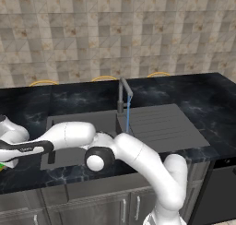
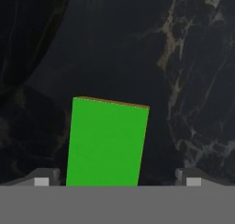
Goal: Soak the sponge with water for a few seconds and then drop it inside the sink.
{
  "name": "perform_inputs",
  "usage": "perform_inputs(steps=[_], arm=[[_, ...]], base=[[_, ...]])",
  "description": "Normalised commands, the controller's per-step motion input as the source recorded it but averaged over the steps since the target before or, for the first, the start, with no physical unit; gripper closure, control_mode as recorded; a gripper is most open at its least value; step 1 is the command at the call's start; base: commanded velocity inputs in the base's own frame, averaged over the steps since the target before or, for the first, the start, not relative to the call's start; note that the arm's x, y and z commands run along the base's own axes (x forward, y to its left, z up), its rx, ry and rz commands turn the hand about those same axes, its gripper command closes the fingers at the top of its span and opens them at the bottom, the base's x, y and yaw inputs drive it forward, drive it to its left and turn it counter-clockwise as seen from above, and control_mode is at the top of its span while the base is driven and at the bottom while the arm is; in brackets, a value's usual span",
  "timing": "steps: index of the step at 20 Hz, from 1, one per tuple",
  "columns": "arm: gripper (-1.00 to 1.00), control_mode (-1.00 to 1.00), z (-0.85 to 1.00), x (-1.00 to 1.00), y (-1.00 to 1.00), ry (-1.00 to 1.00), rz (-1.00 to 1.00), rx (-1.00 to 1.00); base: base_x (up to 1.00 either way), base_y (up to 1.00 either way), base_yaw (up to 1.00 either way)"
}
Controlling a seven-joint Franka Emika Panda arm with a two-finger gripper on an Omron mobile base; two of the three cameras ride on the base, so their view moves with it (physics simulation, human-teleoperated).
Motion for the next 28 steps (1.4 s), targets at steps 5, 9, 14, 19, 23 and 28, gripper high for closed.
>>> perform_inputs(steps=[5,9,14,19,23,28], arm=[[-1.00,-1.00,-0.03,0.02,0.13,0.06,-0.03,-0.06],[-1.00,-1.00,0.00,0.10,0.10,0.07,-0.03,-0.09],[-1.00,-1.00,0.00,0.06,0.04,0.06,-0.03,-0.06],[-1.00,-1.00,0.00,0.03,0.00,0.06,-0.02,-0.03],[-1.00,-1.00,0.00,0.02,0.06,0.09,-0.01,-0.05],[-1.00,-1.00,-0.01,0.00,0.08,0.15,0.00,-0.09]], base=[[0.00,0.00,0.00],[0.00,0.00,0.00],[0.00,0.00,0.00],[0.00,0.00,0.00],[0.00,0.00,0.00],[0.00,0.00,0.00]])
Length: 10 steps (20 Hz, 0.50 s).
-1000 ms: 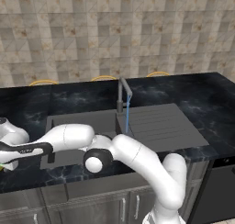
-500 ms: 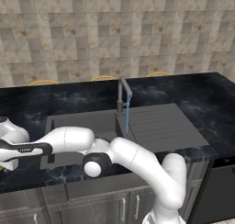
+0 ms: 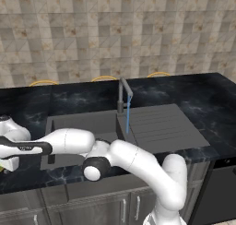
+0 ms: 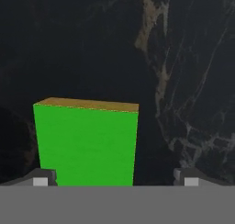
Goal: Soak the sponge with water for a few seconds and then drop it inside the sink.
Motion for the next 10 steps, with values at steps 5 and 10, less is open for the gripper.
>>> perform_inputs(steps=[5,10], arm=[[-1.00,-1.00,-0.03,0.00,0.06,0.17,0.00,-0.14],[-1.00,-1.00,0.00,0.00,0.05,0.15,-0.01,-0.20]], base=[[0.00,0.00,0.00],[0.00,0.00,0.00]])
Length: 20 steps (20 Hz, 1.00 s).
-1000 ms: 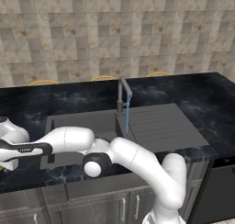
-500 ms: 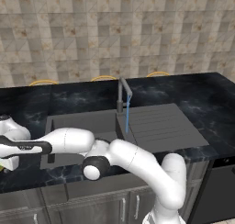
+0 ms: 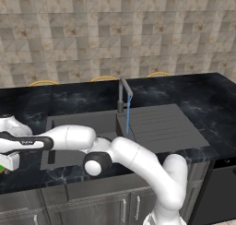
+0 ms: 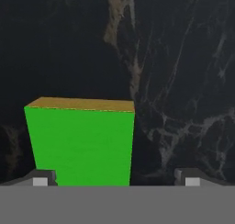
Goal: Soak the sponge with water for a few seconds and then drop it inside the sink.
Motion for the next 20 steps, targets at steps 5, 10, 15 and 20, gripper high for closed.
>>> perform_inputs(steps=[5,10,15,20], arm=[[-1.00,-1.00,0.00,-0.14,0.02,0.14,-0.06,-0.26],[-1.00,-1.00,0.00,-0.25,0.00,0.04,-0.07,-0.22],[-1.00,-1.00,0.00,0.00,0.03,0.00,-0.01,-0.17],[-1.00,-1.00,0.00,0.18,0.06,-0.02,0.00,-0.20]], base=[[0.00,0.00,0.00],[0.00,0.00,0.00],[0.00,0.00,0.00],[0.00,0.00,0.00]])
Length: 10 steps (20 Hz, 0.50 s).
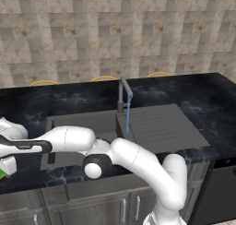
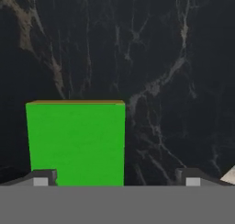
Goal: Soak the sponge with water for a few seconds and then drop it inside the sink.
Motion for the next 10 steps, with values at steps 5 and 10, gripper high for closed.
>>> perform_inputs(steps=[5,10], arm=[[-1.00,-1.00,-0.10,0.39,0.04,-0.04,0.00,-0.21],[-1.00,-1.00,-0.30,0.59,0.00,0.00,0.00,-0.19]], base=[[0.00,0.00,0.00],[0.00,0.00,0.00]])
